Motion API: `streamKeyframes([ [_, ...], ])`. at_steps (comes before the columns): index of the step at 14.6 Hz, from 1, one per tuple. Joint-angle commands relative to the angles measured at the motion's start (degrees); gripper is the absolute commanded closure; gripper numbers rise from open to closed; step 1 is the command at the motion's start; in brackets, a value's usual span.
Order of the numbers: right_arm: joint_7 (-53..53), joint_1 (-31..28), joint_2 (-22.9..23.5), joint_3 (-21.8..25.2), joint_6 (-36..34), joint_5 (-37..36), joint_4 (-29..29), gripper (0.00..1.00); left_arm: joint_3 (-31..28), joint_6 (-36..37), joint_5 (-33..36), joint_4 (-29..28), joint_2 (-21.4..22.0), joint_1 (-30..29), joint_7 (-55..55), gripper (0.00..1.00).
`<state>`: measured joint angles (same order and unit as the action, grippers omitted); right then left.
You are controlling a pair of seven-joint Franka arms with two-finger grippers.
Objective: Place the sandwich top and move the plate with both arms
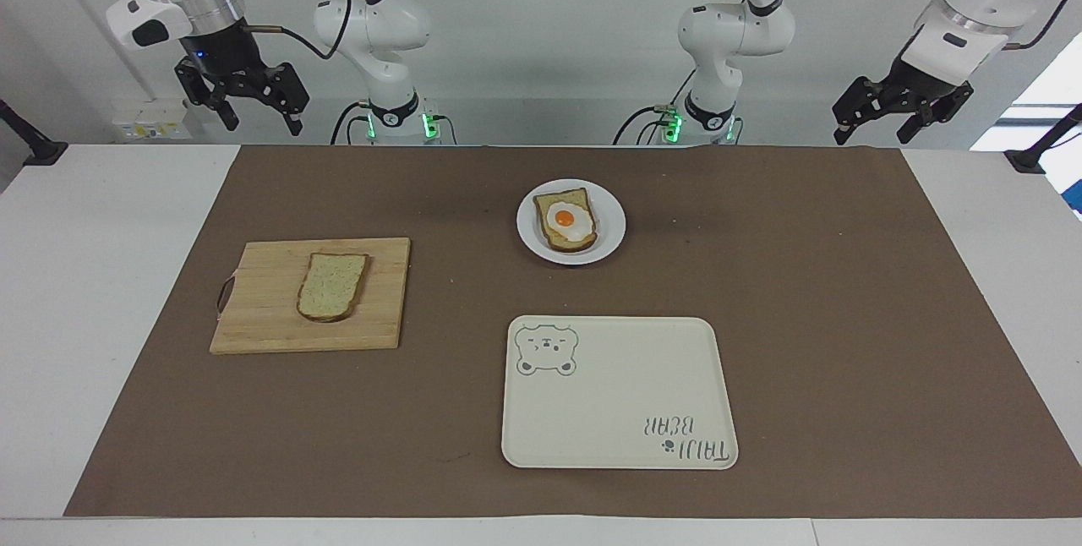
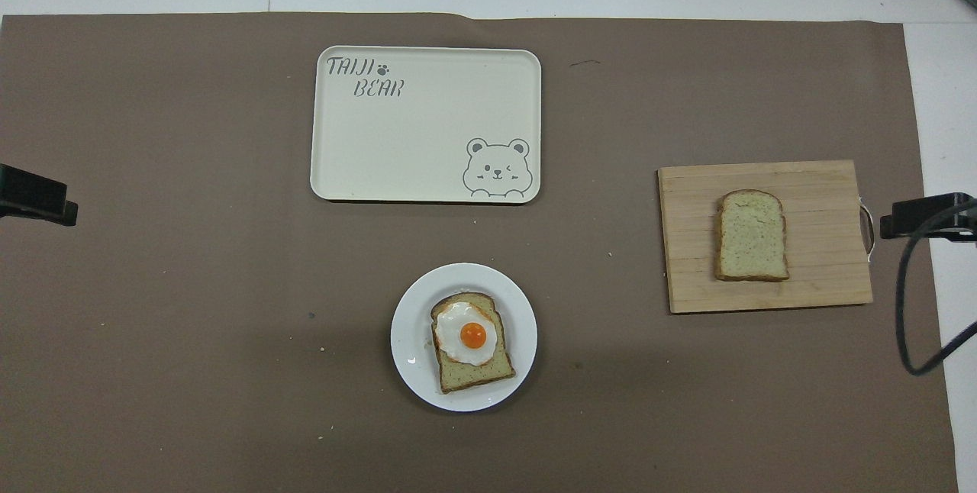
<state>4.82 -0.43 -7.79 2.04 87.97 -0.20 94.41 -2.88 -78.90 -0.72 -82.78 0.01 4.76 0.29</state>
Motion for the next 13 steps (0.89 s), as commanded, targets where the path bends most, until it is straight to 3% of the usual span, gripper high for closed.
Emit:
streamKeyframes([
  [1, -2.0, -1.0, 0.1, -0.2, 3.6, 0.4, 1.8, 0.00, 0.2, 0.5, 0.7, -1.0, 1.2, -0.4, -0.6, 0.00],
  [3, -2.0, -1.0, 0.7, -0.2, 9.2, 0.4, 5.0, 0.00, 0.2, 0.4, 0.7, -1.1, 1.2, -0.5, -0.6, 0.00],
  [5, -2.4, -1.0, 2.9, -0.2, 10.5, 0.4, 5.3, 0.00, 0.2, 0.4, 0.7, -1.0, 1.2, -0.5, -0.6, 0.00],
  [13, -9.9, -5.3, 15.3, -0.2, 22.3, 1.1, 6.1, 0.00, 0.2, 0.4, 0.7, -1.1, 1.2, -0.5, -0.6, 0.00],
])
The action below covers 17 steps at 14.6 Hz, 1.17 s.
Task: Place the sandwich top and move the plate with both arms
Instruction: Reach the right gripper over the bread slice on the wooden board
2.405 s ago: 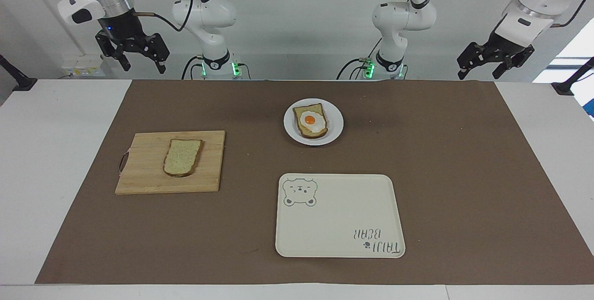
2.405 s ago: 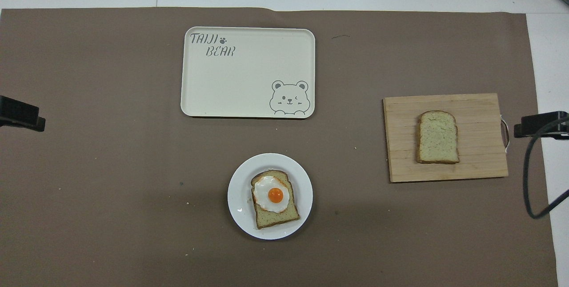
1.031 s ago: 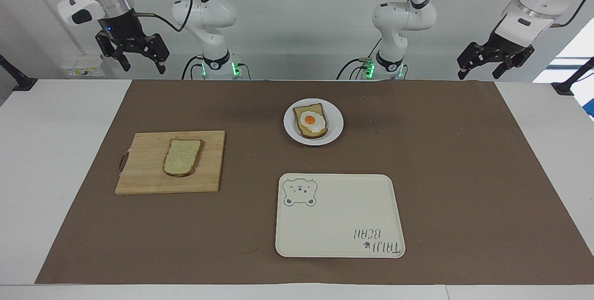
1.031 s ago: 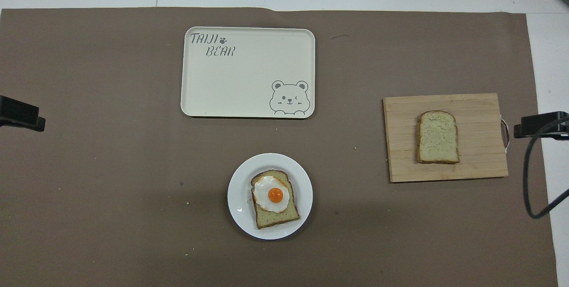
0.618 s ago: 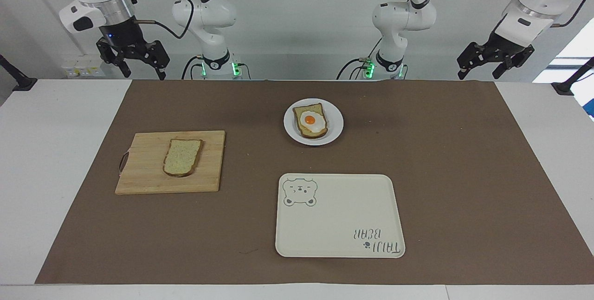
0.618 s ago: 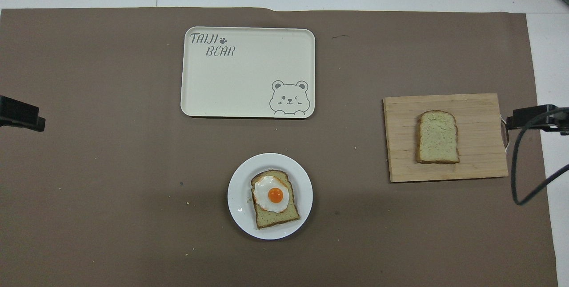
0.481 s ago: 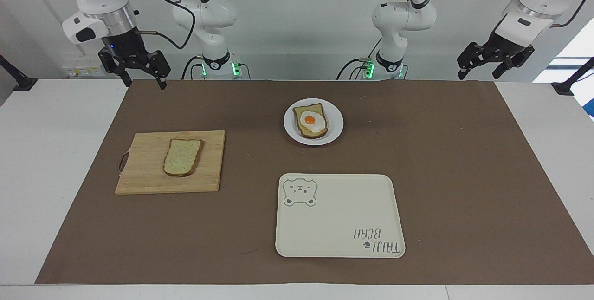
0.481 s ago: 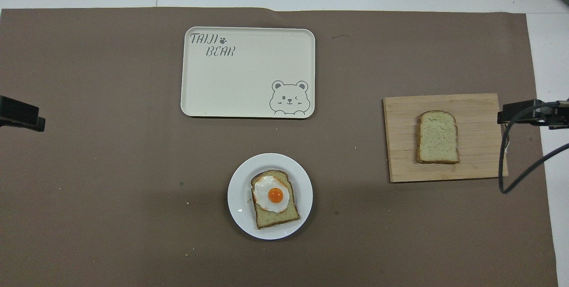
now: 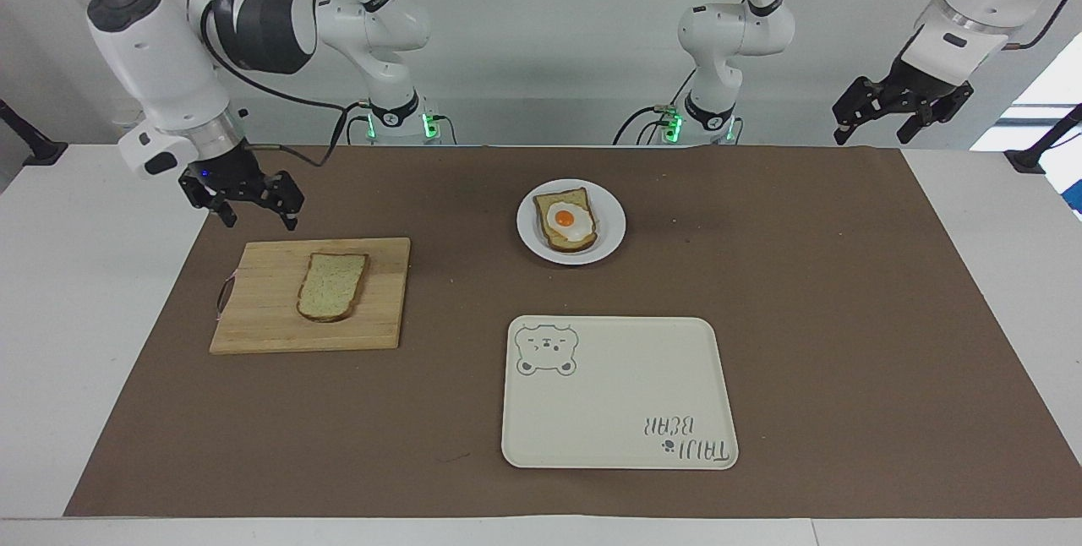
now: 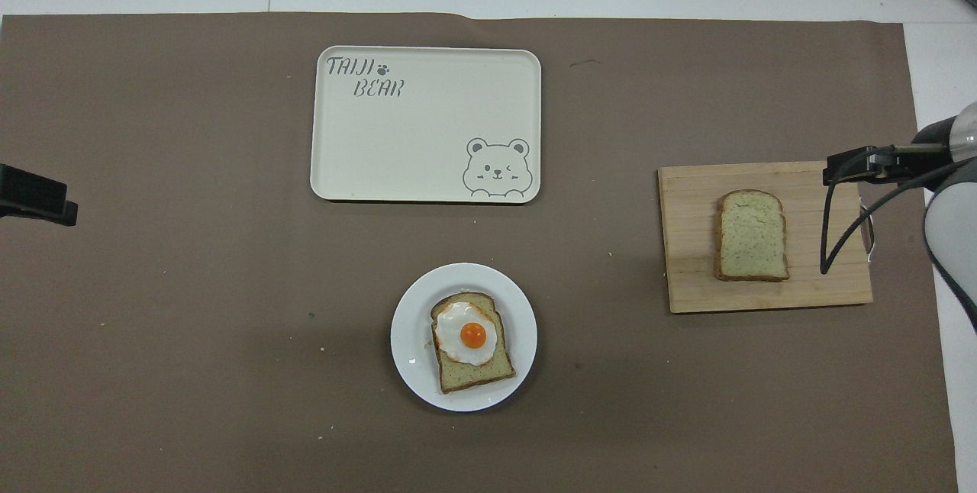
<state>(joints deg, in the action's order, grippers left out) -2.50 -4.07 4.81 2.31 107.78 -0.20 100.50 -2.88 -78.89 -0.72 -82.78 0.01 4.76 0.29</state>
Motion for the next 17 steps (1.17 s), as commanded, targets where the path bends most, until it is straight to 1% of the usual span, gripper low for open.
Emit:
streamKeyframes([
  [1, -2.8, -1.7, 4.1, -0.5, 4.3, 1.2, 0.5, 0.00, 0.2, 0.4, 0.7, -1.0, 1.2, -0.5, -0.6, 0.00],
  [3, -2.9, -1.8, 4.9, -0.5, 9.2, 1.2, 3.2, 0.00, 0.2, 0.5, 0.7, -1.0, 1.2, -0.5, -0.6, 0.00],
  [5, -4.2, -2.0, 6.2, -0.5, 11.7, 1.3, 5.9, 0.00, 0.2, 0.4, 0.7, -1.0, 1.2, -0.5, -0.6, 0.00],
  [8, -5.0, -2.4, 8.4, -0.6, 17.4, 1.5, 8.7, 0.00, 0.2, 0.5, 0.7, -1.1, 1.2, -0.5, -0.6, 0.00],
  [9, -5.0, -2.6, 8.6, -0.6, 18.0, 1.6, 9.1, 0.00, 0.2, 0.5, 0.7, -1.1, 1.2, -0.5, -0.6, 0.00],
  [10, -5.7, -2.6, 8.6, -0.6, 18.0, 3.3, 9.3, 0.00, 0.2, 0.4, 0.7, -1.0, 1.2, -0.5, -0.6, 0.00],
  [11, -8.4, -2.6, 8.7, -0.6, 18.0, 6.2, 9.7, 0.00, 0.2, 0.5, 0.7, -1.1, 1.2, -0.4, -0.6, 0.00],
  [13, -13.2, -3.7, 9.0, -0.6, 18.6, 8.0, 11.3, 0.00, 0.2, 0.5, 0.7, -1.1, 1.2, -0.4, -0.6, 0.00],
  [15, -13.9, -4.1, 9.3, -0.6, 20.9, 9.9, 12.9, 0.00, 0.2, 0.5, 0.7, -1.1, 1.2, -0.5, -0.6, 0.00],
  [17, -14.1, -4.2, 10.9, -0.6, 22.6, 11.7, 13.2, 0.00, 0.2, 0.5, 0.7, -1.0, 1.2, -0.5, -0.6, 0.00],
])
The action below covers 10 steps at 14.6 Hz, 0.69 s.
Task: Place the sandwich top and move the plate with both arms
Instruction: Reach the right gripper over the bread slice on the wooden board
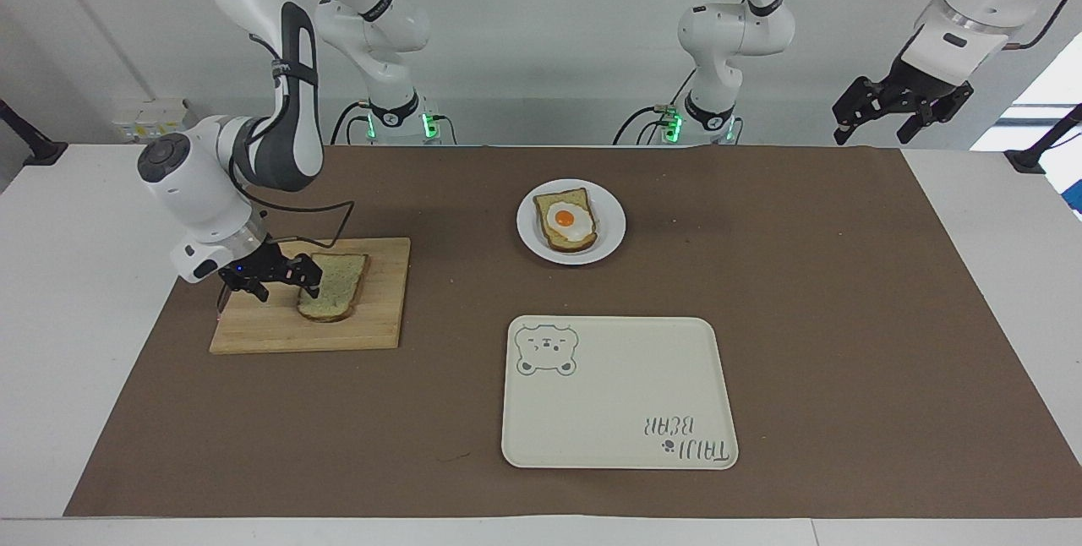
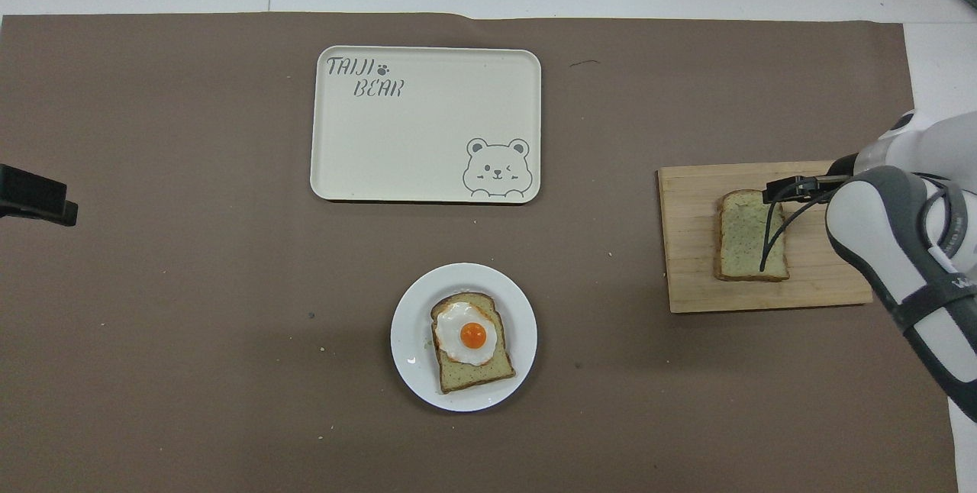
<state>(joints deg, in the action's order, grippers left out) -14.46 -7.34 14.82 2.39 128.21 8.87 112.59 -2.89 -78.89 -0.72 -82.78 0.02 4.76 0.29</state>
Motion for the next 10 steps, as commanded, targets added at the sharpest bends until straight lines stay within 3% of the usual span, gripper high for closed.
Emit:
streamKeyframes([
  [1, -2.2, -0.9, 1.3, -0.6, 2.2, 4.0, 1.3, 0.00, 0.2, 0.4, 0.7, -1.1, 1.2, -0.4, -0.6, 0.00],
  [10, -5.8, -1.5, 0.0, -0.5, 1.9, 4.4, 5.1, 0.00, 0.2, 0.5, 0.7, -1.0, 1.2, -0.4, -0.6, 0.00],
])
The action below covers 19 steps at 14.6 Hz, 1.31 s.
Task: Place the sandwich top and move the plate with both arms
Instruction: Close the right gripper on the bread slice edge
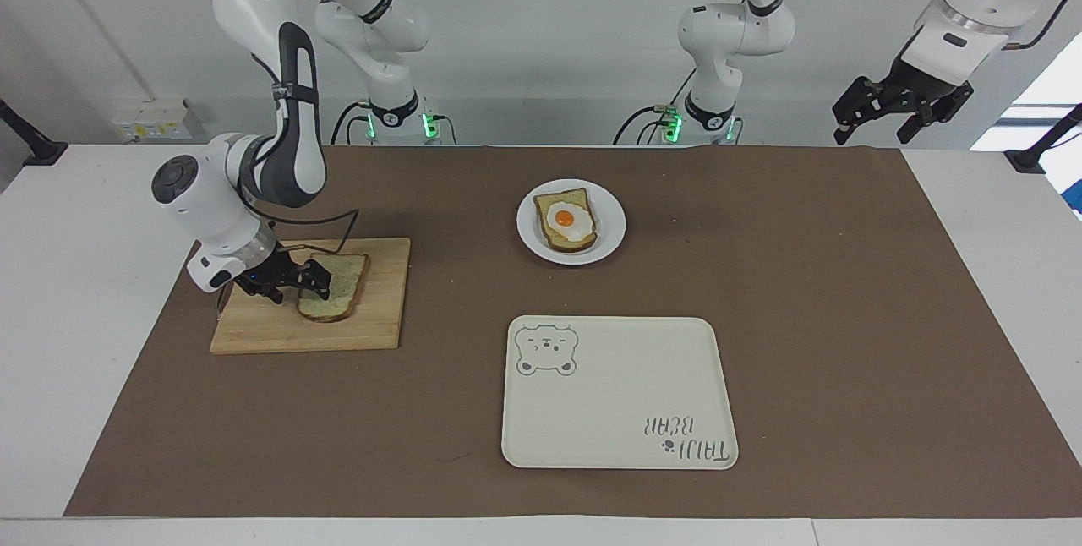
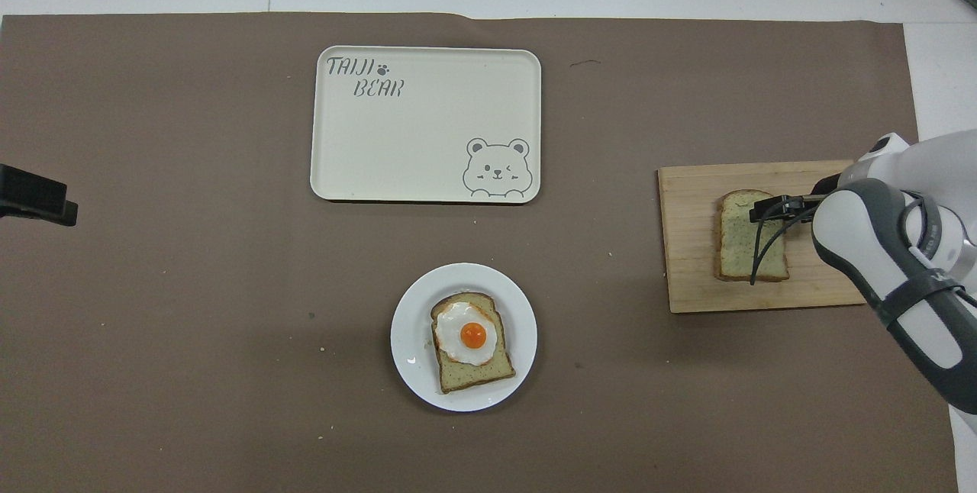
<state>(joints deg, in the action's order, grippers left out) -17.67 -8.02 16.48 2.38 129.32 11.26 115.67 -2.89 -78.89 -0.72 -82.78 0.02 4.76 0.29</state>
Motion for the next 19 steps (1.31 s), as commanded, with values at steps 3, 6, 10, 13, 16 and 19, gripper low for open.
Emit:
streamKeyframes([
  [3, -2.5, -0.9, -1.6, -0.5, 0.7, 2.0, 2.2, 0.50, 0.2, 0.5, 0.7, -1.0, 1.2, -0.4, -0.6, 0.00],
  [6, -1.9, -0.7, -1.5, -0.5, 0.8, 2.0, 2.2, 0.99, 0.2, 0.4, 0.7, -1.0, 1.2, -0.4, -0.6, 0.00],
  [10, -0.8, -0.8, -1.5, -0.5, 0.8, 2.0, 2.2, 1.00, 0.2, 0.4, 0.7, -1.1, 1.2, -0.5, -0.6, 0.00],
  [13, -0.3, -0.7, -1.5, -0.5, 0.8, 2.0, 2.2, 1.00, 0.2, 0.4, 0.7, -1.0, 1.2, -0.5, -0.6, 0.00],
  [16, 0.3, -0.6, -1.3, -0.5, 1.0, 2.0, 2.0, 1.00, 0.2, 0.5, 0.7, -1.1, 1.2, -0.4, -0.6, 0.00],
  [19, 0.3, -0.6, -1.1, -0.5, 1.0, 2.0, 1.7, 1.00, 0.2, 0.4, 0.7, -1.0, 1.2, -0.4, -0.6, 0.00],
])
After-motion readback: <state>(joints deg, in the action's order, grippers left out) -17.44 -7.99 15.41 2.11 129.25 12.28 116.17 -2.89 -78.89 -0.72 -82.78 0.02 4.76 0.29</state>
